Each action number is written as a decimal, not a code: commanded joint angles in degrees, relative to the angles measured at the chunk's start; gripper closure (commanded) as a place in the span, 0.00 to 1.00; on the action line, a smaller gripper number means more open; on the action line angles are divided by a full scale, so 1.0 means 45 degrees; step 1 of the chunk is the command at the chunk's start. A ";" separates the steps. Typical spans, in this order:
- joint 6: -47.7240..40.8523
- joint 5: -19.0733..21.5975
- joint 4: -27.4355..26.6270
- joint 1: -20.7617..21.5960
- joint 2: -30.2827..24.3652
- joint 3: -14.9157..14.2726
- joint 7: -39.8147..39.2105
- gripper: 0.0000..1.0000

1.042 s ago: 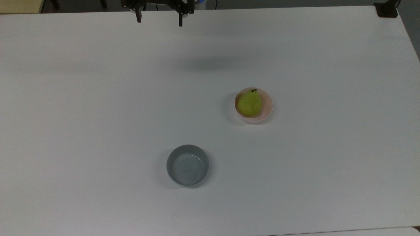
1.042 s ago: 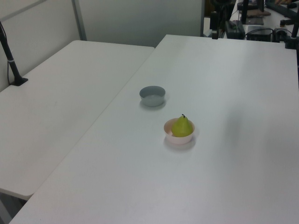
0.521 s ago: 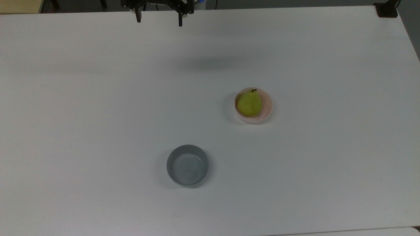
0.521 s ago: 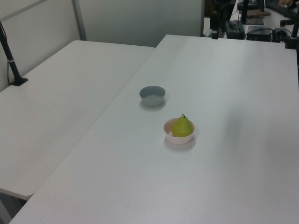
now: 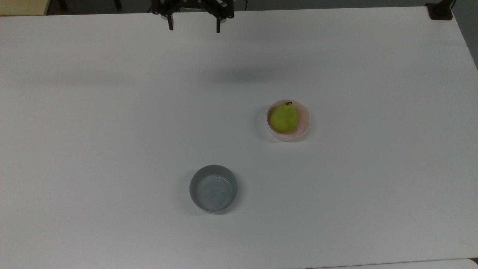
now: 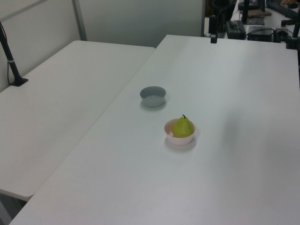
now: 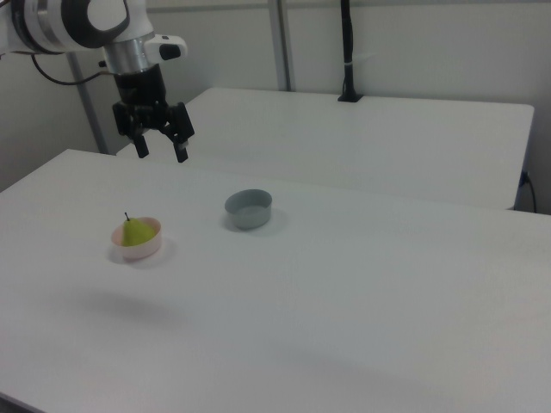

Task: Pick up a pear from the bowl
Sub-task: 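Move the open gripper over the pink bowl and lower onto the pear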

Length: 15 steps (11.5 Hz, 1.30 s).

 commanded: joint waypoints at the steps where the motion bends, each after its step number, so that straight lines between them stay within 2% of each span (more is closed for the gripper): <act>1: 0.0368 0.0263 -0.0210 0.0123 0.0097 0.0311 0.0258 0.00; 3: 0.0388 0.0282 -0.0210 0.0610 0.0097 0.0389 0.0277 0.00; 4: 0.0388 0.0456 -0.0210 0.0747 0.0117 0.0680 0.0277 0.00; 6: 0.1261 0.0731 -0.0190 0.0826 0.0447 0.1518 0.0722 0.00; 8: 0.1948 0.0479 -0.0190 0.0846 0.0954 0.2572 0.2341 0.00; 9: 0.2221 0.0323 -0.0190 0.0943 0.1073 0.2848 0.2676 0.00; 11: 0.2516 0.0146 -0.0035 0.1450 0.1442 0.2851 0.2894 0.00; 15: 0.3136 -0.0752 -0.0150 0.1745 0.2537 0.2870 0.2895 0.00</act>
